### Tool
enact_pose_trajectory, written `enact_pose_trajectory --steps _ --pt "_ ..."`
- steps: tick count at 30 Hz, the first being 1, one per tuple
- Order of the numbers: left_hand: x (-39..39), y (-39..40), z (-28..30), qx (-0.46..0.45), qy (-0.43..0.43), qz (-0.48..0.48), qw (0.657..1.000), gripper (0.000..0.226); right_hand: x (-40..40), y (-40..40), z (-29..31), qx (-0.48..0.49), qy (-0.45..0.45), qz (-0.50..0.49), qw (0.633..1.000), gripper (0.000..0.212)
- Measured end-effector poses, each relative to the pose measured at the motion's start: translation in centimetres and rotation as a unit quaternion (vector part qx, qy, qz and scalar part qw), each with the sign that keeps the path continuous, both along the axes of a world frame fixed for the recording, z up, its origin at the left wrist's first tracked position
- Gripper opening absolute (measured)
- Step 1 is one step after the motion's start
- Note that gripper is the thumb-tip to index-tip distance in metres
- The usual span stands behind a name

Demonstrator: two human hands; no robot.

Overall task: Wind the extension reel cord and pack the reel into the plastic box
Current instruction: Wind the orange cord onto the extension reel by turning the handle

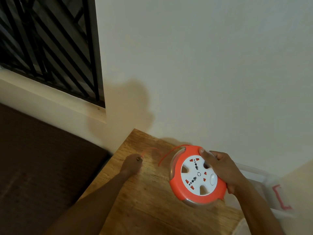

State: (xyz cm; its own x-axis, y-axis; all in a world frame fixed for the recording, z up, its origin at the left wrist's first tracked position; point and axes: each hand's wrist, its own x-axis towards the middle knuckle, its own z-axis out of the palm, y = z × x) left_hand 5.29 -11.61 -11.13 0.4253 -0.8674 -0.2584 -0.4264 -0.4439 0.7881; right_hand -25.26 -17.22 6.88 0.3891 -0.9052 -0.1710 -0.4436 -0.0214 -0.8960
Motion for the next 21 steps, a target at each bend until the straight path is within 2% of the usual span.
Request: enact_pose_trajectory --steps 2,5,10,12,14,16,17,19,20,21 --pt "1.9 -0.4 0.7 0.013 0.131 0.119 0.984 0.026 -0.6 -0.2 -0.7 0.002 0.020 -0.006 1.000 0.058" --pt "4.1 -0.7 1.0 0.045 0.264 0.265 0.926 0.029 -1.8 -0.1 -2.0 0.004 0.047 -0.022 0.999 0.052" --pt "6.8 0.6 0.7 0.043 0.296 0.372 0.879 0.017 -4.6 -0.1 -4.2 0.028 0.086 -0.073 0.993 0.061" --pt "7.2 1.2 0.9 0.036 0.293 0.385 0.874 0.023 -5.3 0.0 -4.9 0.036 0.097 -0.076 0.992 0.065" --pt "6.9 1.6 1.5 0.041 0.254 0.347 0.902 0.024 -5.4 0.2 -5.3 0.041 0.106 -0.070 0.991 0.066" --pt "6.7 1.5 2.0 0.105 0.124 0.301 0.940 0.021 -5.1 0.3 -5.6 0.040 0.110 -0.062 0.991 0.066" --pt "6.3 1.2 1.9 0.089 0.049 0.284 0.954 0.032 -4.8 0.3 -5.6 0.041 0.110 -0.055 0.992 0.065" --pt "4.1 0.8 3.1 0.043 -0.061 0.178 0.981 0.048 -4.1 0.3 -5.7 0.047 0.112 -0.038 0.992 0.063" --pt "2.4 0.5 3.9 0.007 -0.111 0.099 0.989 0.047 -3.7 0.3 -5.6 0.051 0.112 -0.030 0.992 0.061" --pt "0.6 0.0 4.7 -0.053 -0.126 0.007 0.991 0.042 -3.2 0.2 -5.6 0.051 0.114 -0.019 0.992 0.060"
